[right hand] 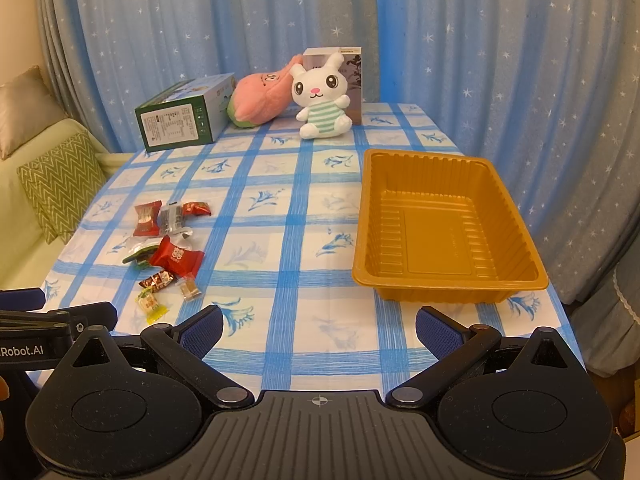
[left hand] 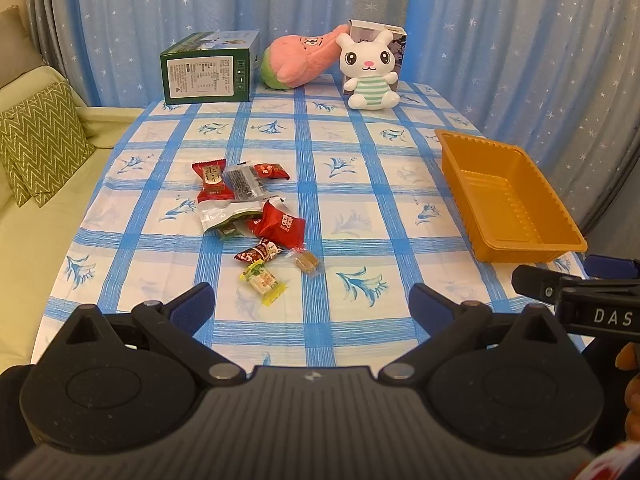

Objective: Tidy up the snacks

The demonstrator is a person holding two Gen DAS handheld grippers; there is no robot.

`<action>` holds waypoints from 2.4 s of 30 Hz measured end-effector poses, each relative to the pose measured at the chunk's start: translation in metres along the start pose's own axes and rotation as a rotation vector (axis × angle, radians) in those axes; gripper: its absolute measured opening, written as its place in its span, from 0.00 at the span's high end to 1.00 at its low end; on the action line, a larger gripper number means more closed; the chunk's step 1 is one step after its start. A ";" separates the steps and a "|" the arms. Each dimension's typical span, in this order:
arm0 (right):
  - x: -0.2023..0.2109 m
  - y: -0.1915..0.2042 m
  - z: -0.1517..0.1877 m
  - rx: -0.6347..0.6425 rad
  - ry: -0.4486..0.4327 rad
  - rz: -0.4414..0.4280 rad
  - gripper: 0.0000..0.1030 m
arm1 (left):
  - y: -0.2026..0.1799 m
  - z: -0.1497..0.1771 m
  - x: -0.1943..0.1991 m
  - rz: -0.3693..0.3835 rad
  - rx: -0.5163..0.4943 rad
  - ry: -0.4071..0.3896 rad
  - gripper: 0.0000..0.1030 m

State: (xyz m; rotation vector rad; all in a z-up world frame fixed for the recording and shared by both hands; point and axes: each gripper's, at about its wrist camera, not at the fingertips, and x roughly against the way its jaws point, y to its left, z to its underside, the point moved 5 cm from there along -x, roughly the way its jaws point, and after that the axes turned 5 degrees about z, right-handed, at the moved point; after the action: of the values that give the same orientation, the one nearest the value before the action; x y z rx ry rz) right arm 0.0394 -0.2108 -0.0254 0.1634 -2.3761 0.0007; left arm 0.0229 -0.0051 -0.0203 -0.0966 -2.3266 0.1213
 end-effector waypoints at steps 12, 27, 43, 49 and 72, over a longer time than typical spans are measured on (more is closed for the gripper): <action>0.000 0.000 0.001 0.000 -0.001 0.001 0.01 | -0.001 0.001 0.000 0.002 0.003 0.001 0.00; 0.000 0.001 0.001 -0.001 -0.001 0.001 0.01 | -0.002 0.001 0.000 0.005 0.006 0.002 0.00; -0.003 0.002 0.003 -0.001 0.001 0.000 0.01 | -0.005 0.009 -0.005 0.005 0.015 0.002 0.01; -0.016 0.012 0.010 0.016 -0.002 -0.013 0.01 | 0.024 0.011 -0.020 -0.016 0.046 0.019 0.10; -0.114 0.053 0.015 0.127 0.040 -0.102 0.17 | 0.081 0.017 -0.124 0.009 0.346 0.057 0.63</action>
State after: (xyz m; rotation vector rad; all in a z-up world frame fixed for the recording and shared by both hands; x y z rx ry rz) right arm 0.1047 -0.1457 -0.1116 0.3419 -2.3261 0.1056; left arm 0.0986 0.0612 -0.1309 0.0623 -2.2142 0.5158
